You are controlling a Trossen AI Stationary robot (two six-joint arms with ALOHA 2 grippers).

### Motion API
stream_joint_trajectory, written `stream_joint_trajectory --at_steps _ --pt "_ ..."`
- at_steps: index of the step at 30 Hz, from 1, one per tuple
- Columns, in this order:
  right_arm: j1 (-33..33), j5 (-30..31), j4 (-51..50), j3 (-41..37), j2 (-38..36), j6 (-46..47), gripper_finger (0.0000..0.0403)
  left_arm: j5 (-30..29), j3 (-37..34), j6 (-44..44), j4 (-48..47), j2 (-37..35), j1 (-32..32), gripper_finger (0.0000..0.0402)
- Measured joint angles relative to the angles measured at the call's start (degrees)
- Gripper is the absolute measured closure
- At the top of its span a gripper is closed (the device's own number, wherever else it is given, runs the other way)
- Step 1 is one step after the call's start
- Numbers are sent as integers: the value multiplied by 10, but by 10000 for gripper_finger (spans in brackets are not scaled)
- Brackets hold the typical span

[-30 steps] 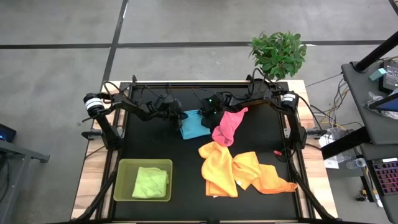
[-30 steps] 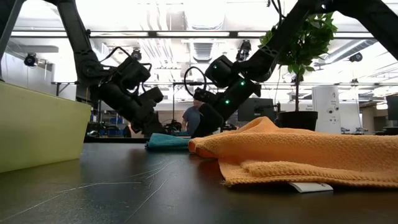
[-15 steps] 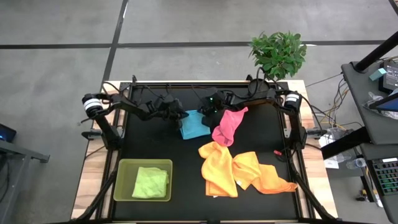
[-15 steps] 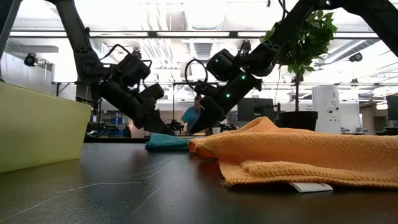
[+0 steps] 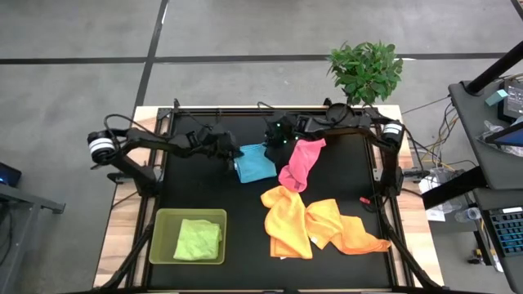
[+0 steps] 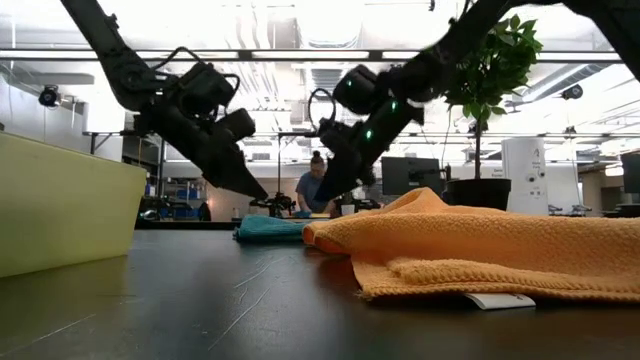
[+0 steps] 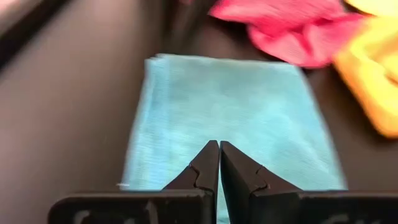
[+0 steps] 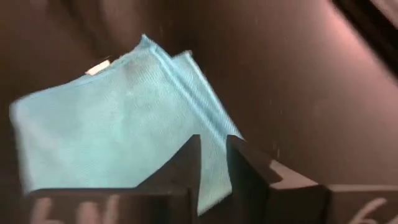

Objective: Fold microfiber towels
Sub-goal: Put the folded blue microfiber towel into the yellow bin

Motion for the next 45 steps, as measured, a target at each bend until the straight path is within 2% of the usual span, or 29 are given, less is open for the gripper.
stream_joint_trajectory --at_steps 3,6,8,12,15,24,29,35,40,45 --pt "-1 -9 -67 18 -6 64 299 16 -3 0 -5 -1 -30 402" --pt "3 -9 -83 19 -6 115 259 14 -3 0 0 17 -60 402" --pt "7 -10 -88 14 -7 137 231 -9 -3 -1 0 36 -73 402" --pt "12 -11 -93 -3 -4 177 180 -92 -3 -15 -2 59 -80 402" --pt "13 -10 -87 -11 -2 197 148 -112 -3 -15 -10 60 -79 401" --pt "16 -11 -44 -16 31 236 89 -128 -3 -11 -19 56 -77 401" --pt "19 -53 14 -15 51 253 87 -128 -3 -14 -19 56 -77 401" --pt "22 -97 64 -16 65 274 109 -128 -3 -15 -19 56 -77 401" --pt "23 -114 87 -16 77 279 145 -129 -1 -44 -19 56 -76 402" --pt "23 -112 100 -16 85 283 213 -120 -1 -142 -25 51 -72 381"
